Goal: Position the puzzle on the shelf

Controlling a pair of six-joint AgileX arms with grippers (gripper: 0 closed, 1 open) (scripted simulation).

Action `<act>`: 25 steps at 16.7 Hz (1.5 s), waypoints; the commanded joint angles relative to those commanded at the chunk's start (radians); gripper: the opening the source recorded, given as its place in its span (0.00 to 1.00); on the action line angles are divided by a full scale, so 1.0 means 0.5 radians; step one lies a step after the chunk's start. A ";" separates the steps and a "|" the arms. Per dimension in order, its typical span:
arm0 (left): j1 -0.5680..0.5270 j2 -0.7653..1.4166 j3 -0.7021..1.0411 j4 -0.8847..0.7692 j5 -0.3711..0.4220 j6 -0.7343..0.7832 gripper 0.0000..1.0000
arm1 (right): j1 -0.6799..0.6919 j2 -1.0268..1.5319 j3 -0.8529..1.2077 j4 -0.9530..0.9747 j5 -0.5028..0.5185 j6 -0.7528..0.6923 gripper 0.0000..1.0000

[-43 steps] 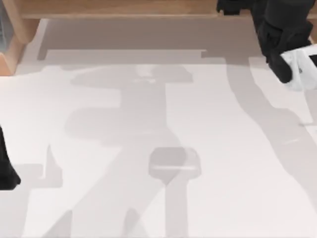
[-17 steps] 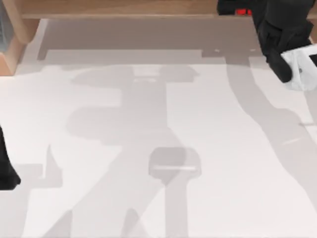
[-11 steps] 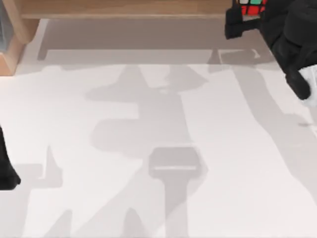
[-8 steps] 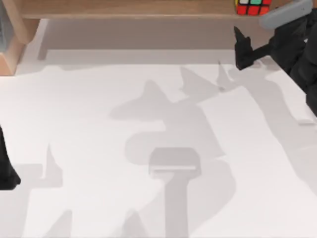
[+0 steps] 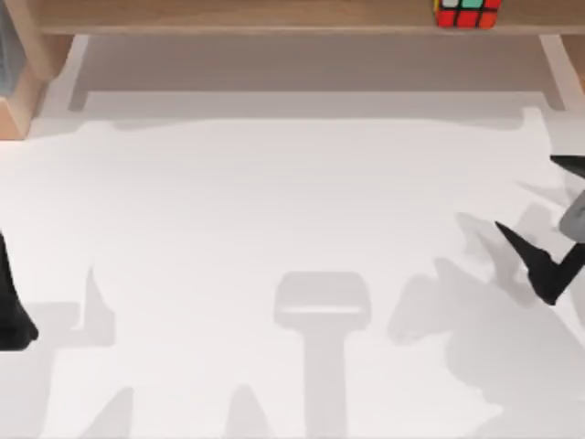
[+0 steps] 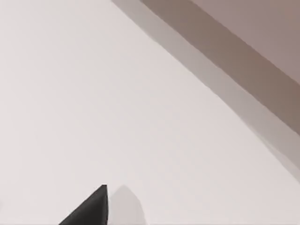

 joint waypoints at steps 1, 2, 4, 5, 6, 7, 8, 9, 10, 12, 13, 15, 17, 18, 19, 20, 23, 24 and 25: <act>0.000 0.000 0.000 0.000 0.000 0.000 1.00 | -0.088 0.000 -0.086 0.066 -0.097 -0.133 1.00; 0.000 0.000 0.000 0.000 0.000 0.000 1.00 | -0.178 0.002 -0.160 0.132 -0.179 -0.269 1.00; 0.000 0.000 0.000 0.000 0.000 0.000 1.00 | -0.360 0.009 -0.267 0.265 -0.301 -0.542 1.00; 0.000 0.000 0.000 0.000 0.000 0.000 1.00 | -0.452 0.012 -0.301 0.331 -0.338 -0.678 1.00; 0.000 0.000 0.000 0.000 0.000 0.000 1.00 | -0.547 0.014 -0.322 0.398 -0.359 -0.814 1.00; 0.000 0.000 0.000 0.000 0.000 0.000 1.00 | -0.643 0.018 -0.334 0.463 -0.366 -0.948 1.00; 0.000 0.000 0.000 0.000 0.000 0.000 1.00 | -0.740 0.025 -0.334 0.526 -0.361 -1.080 1.00; 0.000 0.000 0.000 0.000 0.000 0.000 1.00 | -0.835 0.036 -0.324 0.587 -0.343 -1.208 1.00; 0.000 0.000 0.000 0.000 0.000 0.000 1.00 | -0.927 0.051 -0.303 0.642 -0.314 -1.330 1.00; 0.000 0.000 0.000 0.000 0.000 0.000 1.00 | -1.088 0.088 -0.225 0.731 -0.227 -1.546 1.00; 0.000 0.000 0.000 0.000 0.000 0.000 1.00 | -1.156 0.111 -0.177 0.766 -0.177 -1.637 1.00; 0.000 0.000 0.000 0.000 0.000 0.000 1.00 | -1.266 0.159 -0.084 0.826 -0.085 -1.777 1.00; 0.000 0.000 0.000 0.000 0.000 0.000 1.00 | -1.327 0.190 -0.030 0.860 -0.032 -1.843 1.00; 0.000 0.000 0.000 0.000 0.000 0.000 1.00 | -1.331 0.192 -0.027 0.862 -0.029 -1.847 1.00; 0.000 0.000 0.000 0.000 0.000 0.000 1.00 | -1.331 0.192 -0.027 0.862 -0.029 -1.847 1.00; 0.000 0.000 0.000 0.000 0.000 0.000 1.00 | -1.331 0.192 -0.027 0.862 -0.029 -1.847 1.00; 0.000 0.000 0.000 0.000 0.000 0.000 1.00 | -1.320 0.187 -0.024 0.854 -0.025 -1.845 1.00; 0.000 0.000 0.000 0.000 0.000 0.000 1.00 | -1.306 0.195 0.000 0.839 -0.006 -1.847 1.00; 0.000 0.000 0.000 0.000 0.000 0.000 1.00 | -1.284 0.207 0.033 0.817 0.018 -1.848 1.00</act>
